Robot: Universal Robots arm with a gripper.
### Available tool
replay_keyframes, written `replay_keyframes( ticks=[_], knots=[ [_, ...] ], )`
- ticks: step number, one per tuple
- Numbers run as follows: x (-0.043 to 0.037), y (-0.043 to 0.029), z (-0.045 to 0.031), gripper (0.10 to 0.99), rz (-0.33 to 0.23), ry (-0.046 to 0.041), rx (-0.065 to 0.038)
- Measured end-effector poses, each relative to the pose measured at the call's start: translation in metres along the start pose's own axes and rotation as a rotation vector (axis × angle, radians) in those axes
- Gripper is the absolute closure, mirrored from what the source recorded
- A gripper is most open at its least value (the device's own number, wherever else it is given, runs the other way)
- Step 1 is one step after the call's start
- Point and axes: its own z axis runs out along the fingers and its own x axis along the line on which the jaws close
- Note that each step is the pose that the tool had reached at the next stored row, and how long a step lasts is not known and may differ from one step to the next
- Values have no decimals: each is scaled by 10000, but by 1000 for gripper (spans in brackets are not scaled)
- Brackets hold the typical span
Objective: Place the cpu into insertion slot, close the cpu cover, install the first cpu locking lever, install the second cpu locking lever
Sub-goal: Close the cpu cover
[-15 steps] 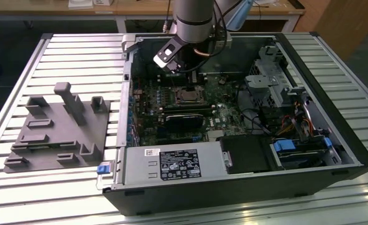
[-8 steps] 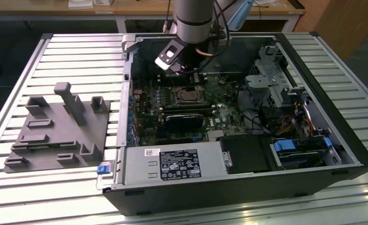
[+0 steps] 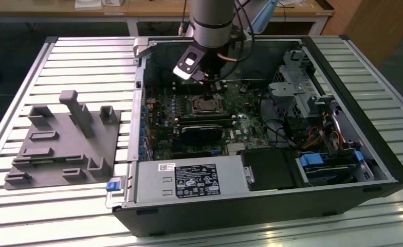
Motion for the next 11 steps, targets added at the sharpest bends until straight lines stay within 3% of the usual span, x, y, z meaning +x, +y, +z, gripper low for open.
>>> replay_keyframes(
  ticks=[11],
  knots=[
    [0,-2,5,980,-1995,51,29]
  ],
)
